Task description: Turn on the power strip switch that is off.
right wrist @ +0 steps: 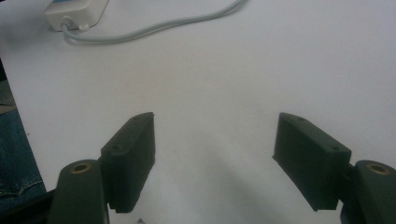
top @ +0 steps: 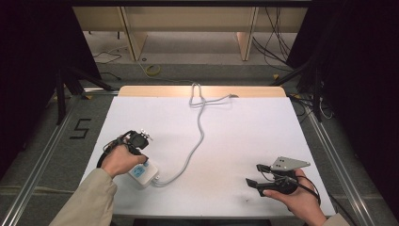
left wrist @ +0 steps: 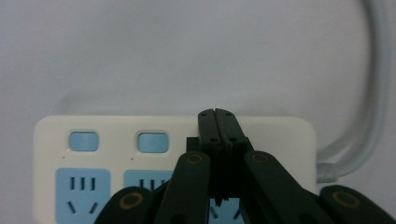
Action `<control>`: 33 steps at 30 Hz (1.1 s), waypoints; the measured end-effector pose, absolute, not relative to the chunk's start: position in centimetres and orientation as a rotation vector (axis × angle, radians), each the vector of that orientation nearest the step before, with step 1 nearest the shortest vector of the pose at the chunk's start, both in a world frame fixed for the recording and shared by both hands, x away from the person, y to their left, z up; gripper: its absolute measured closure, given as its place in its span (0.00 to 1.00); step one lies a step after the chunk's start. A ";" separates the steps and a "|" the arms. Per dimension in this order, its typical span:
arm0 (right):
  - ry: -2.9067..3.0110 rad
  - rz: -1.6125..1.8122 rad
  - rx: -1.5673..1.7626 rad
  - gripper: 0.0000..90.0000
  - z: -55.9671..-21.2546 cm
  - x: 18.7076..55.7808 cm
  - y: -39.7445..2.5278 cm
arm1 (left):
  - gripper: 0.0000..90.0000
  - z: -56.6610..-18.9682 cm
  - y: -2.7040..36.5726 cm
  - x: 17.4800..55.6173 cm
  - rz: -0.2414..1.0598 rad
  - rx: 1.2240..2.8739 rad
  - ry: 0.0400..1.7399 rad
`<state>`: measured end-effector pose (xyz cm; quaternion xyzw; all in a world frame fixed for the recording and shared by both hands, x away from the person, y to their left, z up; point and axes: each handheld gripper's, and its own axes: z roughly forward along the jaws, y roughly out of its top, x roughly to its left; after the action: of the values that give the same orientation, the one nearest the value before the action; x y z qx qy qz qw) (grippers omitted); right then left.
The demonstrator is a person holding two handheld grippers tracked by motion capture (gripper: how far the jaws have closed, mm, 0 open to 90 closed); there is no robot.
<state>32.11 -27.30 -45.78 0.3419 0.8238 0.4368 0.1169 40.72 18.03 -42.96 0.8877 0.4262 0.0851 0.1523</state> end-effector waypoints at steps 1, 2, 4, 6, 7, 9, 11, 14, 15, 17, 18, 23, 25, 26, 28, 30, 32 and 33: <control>2.411 1.277 1.007 0.33 -45.8 32.1 -27.3 | 1.00 -42.9 17.9 40.7 0.241 2.554 1.218; 2.411 1.277 1.007 0.33 -45.8 32.1 -27.3 | 1.00 -43.0 17.9 40.7 0.239 2.555 1.211; 2.413 1.276 1.004 0.33 -45.8 32.1 -27.3 | 1.00 -43.1 17.8 40.7 0.232 2.574 1.207; 2.414 1.276 1.001 0.33 -45.7 32.1 -27.3 | 1.00 -43.2 17.8 40.7 0.233 2.570 1.213; 2.413 1.276 1.002 0.33 -45.7 32.1 -27.3 | 1.00 -43.2 17.8 40.7 0.231 2.569 1.214; 2.413 1.276 1.002 0.33 -45.8 32.1 -27.3 | 1.00 -43.2 17.8 40.7 0.232 2.574 1.213; 2.413 1.277 1.003 0.33 -45.8 32.1 -27.3 | 1.00 -43.2 17.8 40.7 0.239 2.579 1.214; 2.413 1.277 1.002 0.33 -45.8 32.1 -27.3 | 1.00 -43.2 17.8 40.7 0.233 2.588 1.211; 2.413 1.277 1.003 0.33 -45.8 32.1 -27.3 | 1.00 -43.3 17.8 40.7 0.229 2.590 1.216; 2.413 1.277 1.004 0.33 -45.8 32.1 -27.3 | 1.00 -43.3 17.8 40.7 0.230 2.597 1.213; 2.412 1.277 1.004 0.33 -45.8 32.1 -27.3 | 1.00 -43.3 17.7 40.7 0.233 2.596 1.213; 2.413 1.273 1.003 0.33 -45.7 32.1 -27.3 | 1.00 -43.4 17.7 40.8 0.233 2.597 1.216; 2.410 1.274 1.006 0.33 -45.7 32.1 -27.4 | 1.00 -43.4 17.6 40.7 0.238 2.606 1.214; 2.410 1.274 1.006 0.33 -45.7 32.1 -27.4 | 1.00 -43.4 17.6 40.7 0.243 2.612 1.211; 2.412 1.272 1.003 0.33 -45.7 32.0 -27.4 | 1.00 -43.4 17.4 40.7 0.245 2.615 1.217; 2.412 1.274 1.002 0.33 -45.7 32.0 -27.3 | 1.00 -43.4 17.4 40.8 0.247 2.628 1.209; 2.410 1.276 1.003 0.33 -45.7 32.0 -27.3 | 1.00 -43.4 17.3 40.8 0.243 2.632 1.216; 2.411 1.274 1.002 0.33 -45.7 32.0 -27.4 | 1.00 -43.4 17.3 40.8 0.244 2.626 1.223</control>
<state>32.04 -27.35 -45.71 0.3426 0.8242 0.4353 0.1177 40.84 17.28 -43.40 0.8971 0.4179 0.0833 0.1170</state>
